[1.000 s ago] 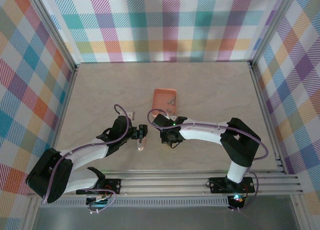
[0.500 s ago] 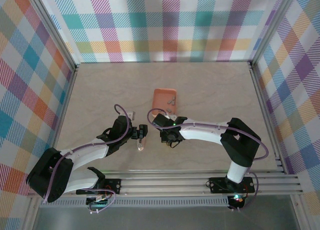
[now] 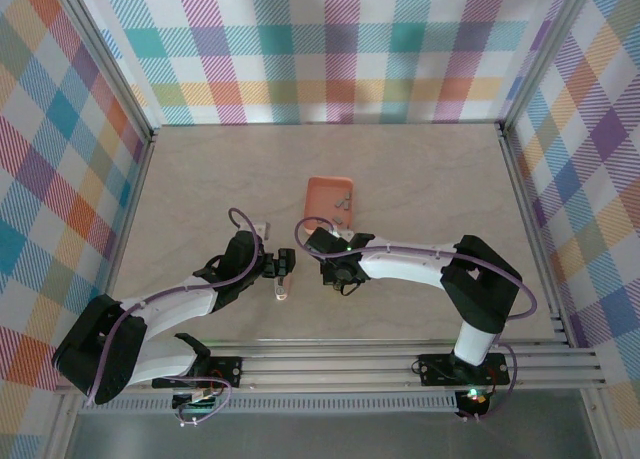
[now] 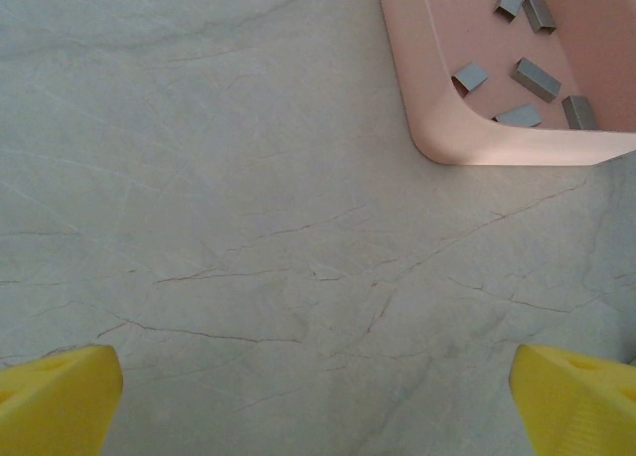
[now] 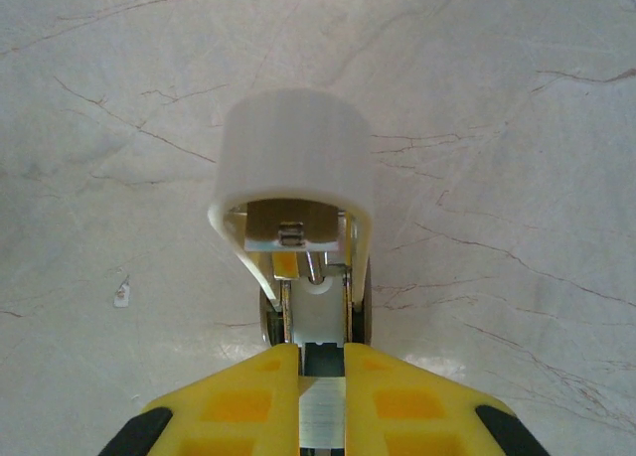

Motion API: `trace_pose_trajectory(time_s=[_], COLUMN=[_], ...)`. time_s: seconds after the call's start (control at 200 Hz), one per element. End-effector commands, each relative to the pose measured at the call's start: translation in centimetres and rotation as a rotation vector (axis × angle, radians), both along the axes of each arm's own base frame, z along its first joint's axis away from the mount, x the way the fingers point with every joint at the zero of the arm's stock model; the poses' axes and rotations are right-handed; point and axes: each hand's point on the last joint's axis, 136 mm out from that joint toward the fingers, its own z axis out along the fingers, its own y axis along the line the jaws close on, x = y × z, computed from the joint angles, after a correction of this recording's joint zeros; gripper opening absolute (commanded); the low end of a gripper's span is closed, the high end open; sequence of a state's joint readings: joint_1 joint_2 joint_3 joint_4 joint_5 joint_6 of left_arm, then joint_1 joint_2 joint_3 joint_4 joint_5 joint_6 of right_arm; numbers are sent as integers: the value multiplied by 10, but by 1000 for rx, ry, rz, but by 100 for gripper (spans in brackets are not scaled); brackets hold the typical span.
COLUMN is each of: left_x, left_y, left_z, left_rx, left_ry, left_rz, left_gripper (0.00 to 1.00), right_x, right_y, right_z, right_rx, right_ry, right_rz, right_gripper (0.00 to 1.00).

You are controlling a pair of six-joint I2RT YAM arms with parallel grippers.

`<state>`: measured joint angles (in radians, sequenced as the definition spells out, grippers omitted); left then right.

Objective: Load the staples into the stapler

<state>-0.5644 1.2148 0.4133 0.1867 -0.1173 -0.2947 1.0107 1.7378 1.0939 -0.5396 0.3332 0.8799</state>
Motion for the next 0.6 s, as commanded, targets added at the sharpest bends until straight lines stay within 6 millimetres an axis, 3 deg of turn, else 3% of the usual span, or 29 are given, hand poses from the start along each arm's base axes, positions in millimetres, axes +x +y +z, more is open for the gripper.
trace_pose_trajectory(time_s=[0.0, 0.595], left_x=[-1, 0], left_y=[4, 4], left_z=[-4, -5], left_rx=[20, 28], left_ry=[-2, -3], left_rz=[3, -1], left_gripper=[100, 100], right_x=[-5, -9], right_y=[-4, -3], right_z=[-5, -8], right_rx=[-22, -56], right_ry=[8, 20], right_rz=[-9, 2], right_gripper=[14, 15])
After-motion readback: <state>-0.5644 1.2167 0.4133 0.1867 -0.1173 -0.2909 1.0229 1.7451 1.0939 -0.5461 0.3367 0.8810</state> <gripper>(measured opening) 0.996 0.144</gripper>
